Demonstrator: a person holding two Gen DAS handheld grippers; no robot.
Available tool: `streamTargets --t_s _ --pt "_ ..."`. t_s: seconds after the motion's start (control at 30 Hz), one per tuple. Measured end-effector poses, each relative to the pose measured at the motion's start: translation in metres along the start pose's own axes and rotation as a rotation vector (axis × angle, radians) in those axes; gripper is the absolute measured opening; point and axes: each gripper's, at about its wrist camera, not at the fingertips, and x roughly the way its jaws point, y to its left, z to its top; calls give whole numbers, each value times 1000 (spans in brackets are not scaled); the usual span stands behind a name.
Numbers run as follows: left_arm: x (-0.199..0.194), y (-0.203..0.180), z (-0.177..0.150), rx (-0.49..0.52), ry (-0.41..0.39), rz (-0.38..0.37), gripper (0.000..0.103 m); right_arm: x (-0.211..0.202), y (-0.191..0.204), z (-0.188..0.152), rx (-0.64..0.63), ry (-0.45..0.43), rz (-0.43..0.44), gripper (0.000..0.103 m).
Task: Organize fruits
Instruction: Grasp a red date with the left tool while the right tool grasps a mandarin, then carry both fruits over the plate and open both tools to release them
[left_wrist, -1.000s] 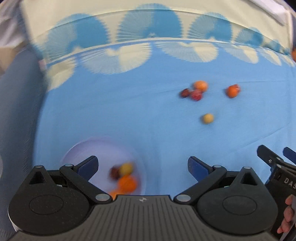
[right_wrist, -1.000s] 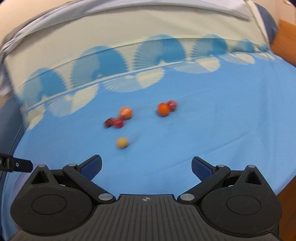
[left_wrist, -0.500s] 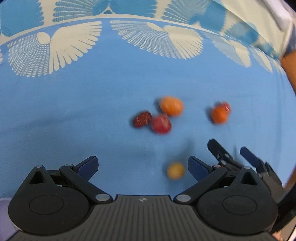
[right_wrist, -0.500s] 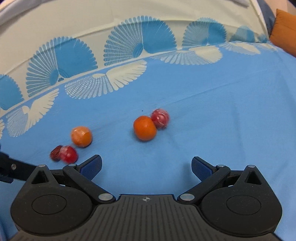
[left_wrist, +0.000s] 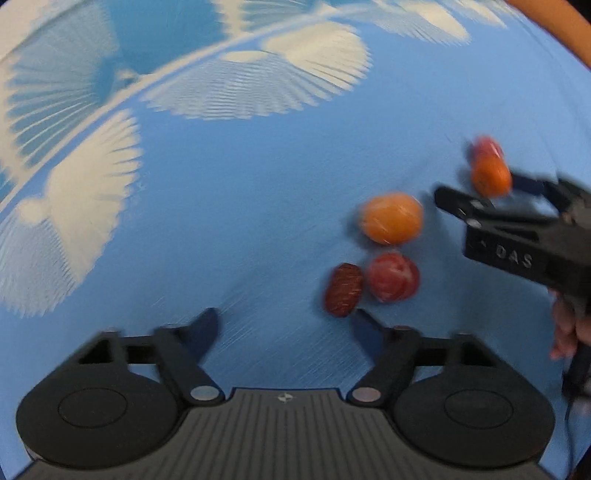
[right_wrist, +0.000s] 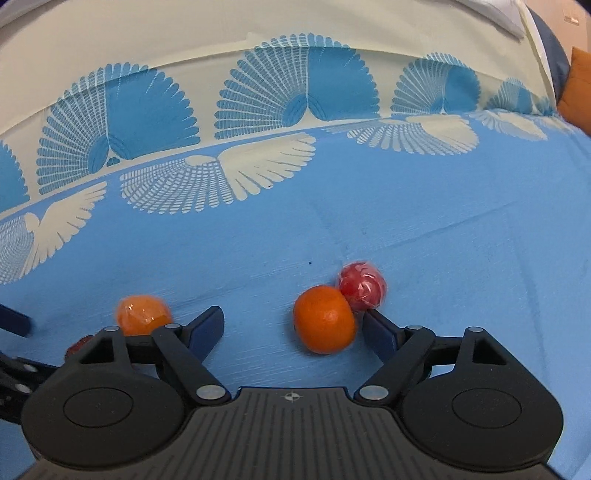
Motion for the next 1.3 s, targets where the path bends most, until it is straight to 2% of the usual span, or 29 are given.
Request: streamTargets --t_s 0.03,0.07,0.1,0.13,0.17,0.23,0.3,0.4,0.5,0.57,0.63,0.7,0.93,1.03,1.3 --pt "1 -3 1 37 -10 2 77 1 1 -2 -13 -7 1 88" --pt "-1 -3 2 66 -22 -11 68 1 2 -3 -29 -13 -7 83" --pt "-3 -3 2 79 -31 -36 50 1 3 -4 -38 -25 -23 65" --pt "-6 -4 2 76 -34 -54 39 -1 1 -4 -34 -41 -35 52" --pt "-10 -9 3 86 -40 -49 25 -3 -2 -4 -25 -52 -43 34" --pt "-12 -21 3 155 -74 -35 25 -5 -11 -4 8 -52 -26 34" --pt "-4 -29 4 192 -52 2 25 -10 -14 -7 -2 -50 -35 34" --pt "-2 -29 8 212 -35 0 25 -21 -18 -12 -15 -37 -32 34" --pt "-6 -24 10 151 -28 -31 21 -34 -22 -11 -13 -24 -49 34" --pt "-19 -26 3 134 -66 -50 21 -55 -23 -7 -2 -31 -47 34" --pt "-35 -30 -5 116 -92 -47 21 -94 -25 -6 7 -44 -20 34" --pt "-60 -33 -17 56 -131 -43 21 -136 -25 -10 -30 -48 25 34" --pt "-178 -45 -91 -131 -253 -38 21 -242 -3 -18 -113 -58 143 34" --pt "-215 -49 -132 -194 -250 -36 21 -278 15 -21 -122 -61 216 34" --pt "-279 -48 -234 -381 -229 73 21 -362 75 -57 -273 -65 392 34"
